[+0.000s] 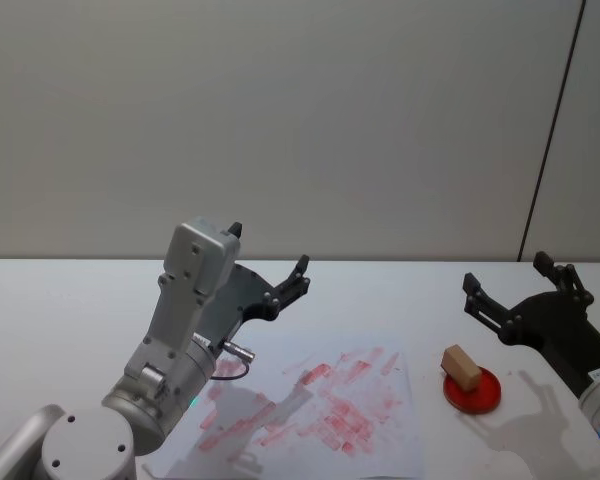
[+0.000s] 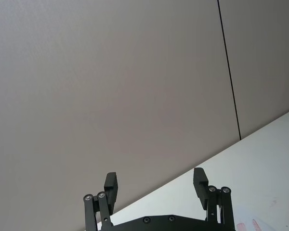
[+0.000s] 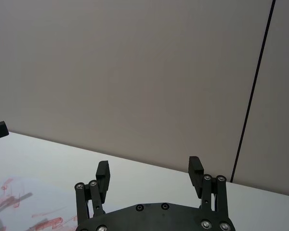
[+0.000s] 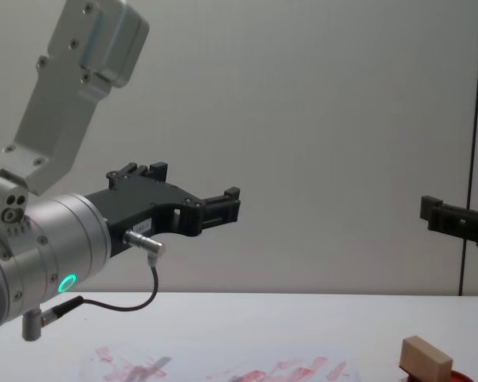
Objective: Use the one hand to pick up the stamp and affix it onto the A4 paper.
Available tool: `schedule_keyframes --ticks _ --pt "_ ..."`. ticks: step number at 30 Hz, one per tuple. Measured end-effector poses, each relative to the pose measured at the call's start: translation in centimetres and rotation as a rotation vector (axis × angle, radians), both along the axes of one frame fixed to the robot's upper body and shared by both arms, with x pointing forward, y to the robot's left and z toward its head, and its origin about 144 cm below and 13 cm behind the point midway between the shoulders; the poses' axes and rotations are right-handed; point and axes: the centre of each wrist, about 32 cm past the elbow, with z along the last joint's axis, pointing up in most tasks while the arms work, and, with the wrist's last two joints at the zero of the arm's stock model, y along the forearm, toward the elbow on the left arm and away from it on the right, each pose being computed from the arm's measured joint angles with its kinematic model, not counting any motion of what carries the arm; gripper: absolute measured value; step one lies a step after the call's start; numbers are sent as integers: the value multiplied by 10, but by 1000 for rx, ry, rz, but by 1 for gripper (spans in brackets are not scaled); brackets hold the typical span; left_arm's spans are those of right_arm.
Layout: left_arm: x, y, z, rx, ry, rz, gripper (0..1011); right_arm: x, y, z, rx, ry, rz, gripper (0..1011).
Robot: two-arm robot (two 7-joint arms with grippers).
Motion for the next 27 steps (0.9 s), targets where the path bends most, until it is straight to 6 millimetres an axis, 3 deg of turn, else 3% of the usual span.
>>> schedule_keyframes --ticks 27 --pt "0 0 0 0 0 0 1003 1 -4 -3 -11 13 12 1001"
